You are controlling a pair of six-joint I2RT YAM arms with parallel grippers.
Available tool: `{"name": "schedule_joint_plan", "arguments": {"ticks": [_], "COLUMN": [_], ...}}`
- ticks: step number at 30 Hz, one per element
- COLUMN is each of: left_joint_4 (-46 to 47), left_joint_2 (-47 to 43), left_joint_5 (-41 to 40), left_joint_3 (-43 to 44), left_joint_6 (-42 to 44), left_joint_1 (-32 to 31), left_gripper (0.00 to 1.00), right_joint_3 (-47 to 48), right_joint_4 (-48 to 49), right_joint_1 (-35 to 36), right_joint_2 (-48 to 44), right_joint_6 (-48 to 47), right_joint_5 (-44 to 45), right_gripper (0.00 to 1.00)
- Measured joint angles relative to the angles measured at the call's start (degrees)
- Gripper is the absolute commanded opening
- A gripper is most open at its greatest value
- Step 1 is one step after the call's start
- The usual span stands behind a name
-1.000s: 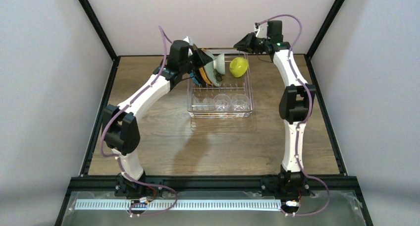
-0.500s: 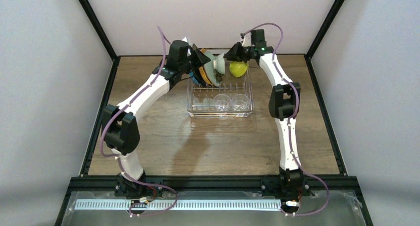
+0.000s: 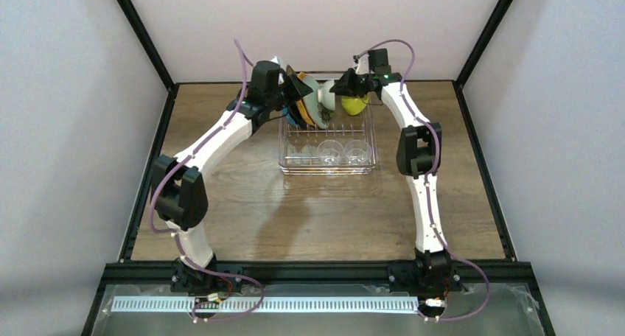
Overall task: Load the mixed dishes into the dish rack
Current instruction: Turn the bowl upside down.
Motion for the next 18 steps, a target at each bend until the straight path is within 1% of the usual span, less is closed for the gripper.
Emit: {"name": "schedule_joint_plan", "arguments": {"ticks": [6,9,18], "left_joint_4": [0.07,0.22,0.28], "left_joint_2": [0.00,0.00,0.02], "left_joint_5": [0.35,0.42,0.94], "left_joint_3": [-0.20,-0.55,-0.96], "left_joint_6": [0.00,0.00,0.00], "left_joint_1": [0.04,0.13,0.33], "left_gripper": [0.96,0.96,0.96], "right_joint_3": [0.57,0.63,0.76], "right_joint_4": [0.15,0.15,-0.02], "right_joint_1": [0.00,0.04,-0.13], "right_joint_2": [0.33,0.33,0.33], "right_joint_6": [-0.02,-0.04,-0.39], "right_joint_5": [-0.02,0.24,1.88], "right_gripper": [0.34,0.32,0.33]}}
